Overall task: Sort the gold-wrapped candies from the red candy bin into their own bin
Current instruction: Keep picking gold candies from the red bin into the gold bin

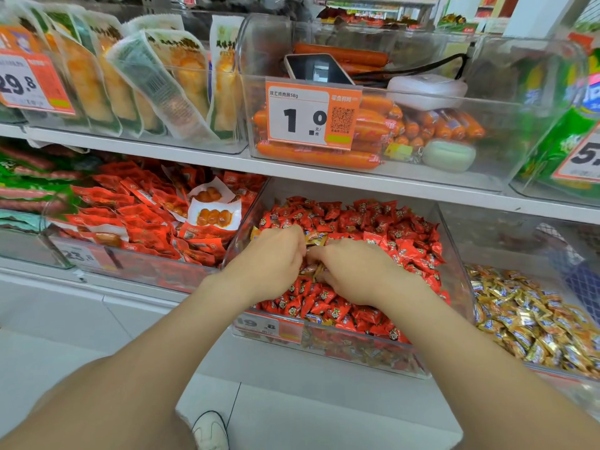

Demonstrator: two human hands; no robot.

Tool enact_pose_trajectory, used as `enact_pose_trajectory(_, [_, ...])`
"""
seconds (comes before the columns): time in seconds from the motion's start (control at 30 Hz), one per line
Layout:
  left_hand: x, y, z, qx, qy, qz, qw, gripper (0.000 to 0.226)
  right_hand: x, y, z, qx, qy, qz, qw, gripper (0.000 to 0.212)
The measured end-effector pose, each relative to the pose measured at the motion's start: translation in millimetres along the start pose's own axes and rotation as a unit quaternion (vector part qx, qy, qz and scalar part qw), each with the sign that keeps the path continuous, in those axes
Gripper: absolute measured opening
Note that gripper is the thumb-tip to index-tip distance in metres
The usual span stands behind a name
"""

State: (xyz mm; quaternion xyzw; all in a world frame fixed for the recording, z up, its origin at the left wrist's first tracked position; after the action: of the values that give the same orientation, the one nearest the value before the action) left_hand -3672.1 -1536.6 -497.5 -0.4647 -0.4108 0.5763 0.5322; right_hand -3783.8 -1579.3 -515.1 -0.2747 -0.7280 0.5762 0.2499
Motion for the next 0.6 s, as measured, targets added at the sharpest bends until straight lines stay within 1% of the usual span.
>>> enact_pose_trajectory(0.03, [-1.3, 3.1, -1.6, -0.013, -0.002, -0.010, 1.000, 0.012, 0.8, -2.2, 2.2, -0.032, -0.002, 0.010, 0.999, 0.029])
enact_pose_trajectory(0.1, [-5.2, 8.3, -2.6, -0.058, 0.013, -0.035, 0.998, 0.018, 5.4, -8.4, 9.4, -0.117, -0.003, 0.039, 0.992, 0.020])
enact_pose_trajectory(0.13, [-7.4, 10.0, -1.9, -0.058, 0.027, -0.046, 0.997, 0.021, 8.8, -12.8, 13.9, -0.153, 0.000, 0.058, 0.986, 0.018])
enact_pose_trajectory(0.23, [-7.7, 8.1, 7.0, 0.006, 0.072, -0.076, 0.994, 0.031, 21.1, -27.5, 24.7, -0.225, 0.017, 0.104, 0.969, 0.016])
enact_pose_trajectory(0.33, [-5.3, -1.9, 15.8, 0.104, 0.094, -0.071, 0.988, 0.039, 34.3, -45.1, 25.7, -0.285, 0.018, 0.154, 0.946, 0.016])
enact_pose_trajectory(0.37, [-3.9, -6.4, 18.6, 0.125, 0.095, -0.059, 0.986, 0.040, 38.2, -49.6, 25.6, -0.315, 0.024, 0.166, 0.934, 0.017])
enact_pose_trajectory(0.43, [-1.4, -15.4, 22.9, 0.133, 0.085, -0.016, 0.987, 0.036, 46.7, -53.8, 26.2, -0.386, 0.033, 0.174, 0.905, 0.017])
enact_pose_trajectory(0.5, [1.4, -18.2, 26.4, 0.168, 0.065, 0.007, 0.984, 0.036, 58.6, -57.1, 30.9, -0.455, 0.059, 0.185, 0.869, 0.018])
enact_pose_trajectory(0.57, [4.8, -15.3, 27.3, 0.213, 0.026, 0.014, 0.977, 0.039, 72.9, -57.0, 46.0, -0.520, 0.110, 0.200, 0.823, 0.020])
enact_pose_trajectory(0.6, [8.2, -14.8, 29.6, 0.220, 0.012, 0.019, 0.975, 0.040, 81.0, -56.4, 54.5, -0.558, 0.133, 0.206, 0.792, 0.020])
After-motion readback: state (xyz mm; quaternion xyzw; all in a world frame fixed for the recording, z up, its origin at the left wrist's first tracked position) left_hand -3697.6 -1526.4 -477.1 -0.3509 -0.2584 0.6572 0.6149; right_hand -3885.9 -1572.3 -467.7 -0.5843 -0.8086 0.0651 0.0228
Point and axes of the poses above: each hand's wrist, its own x-axis away from the middle knuckle, its own y-axis out of the palm, z = x × y, the point moved 8 cm from there along -x, towards the middle knuckle, and after that the axes turned 14 degrees about -x, right-handed, at the moved point
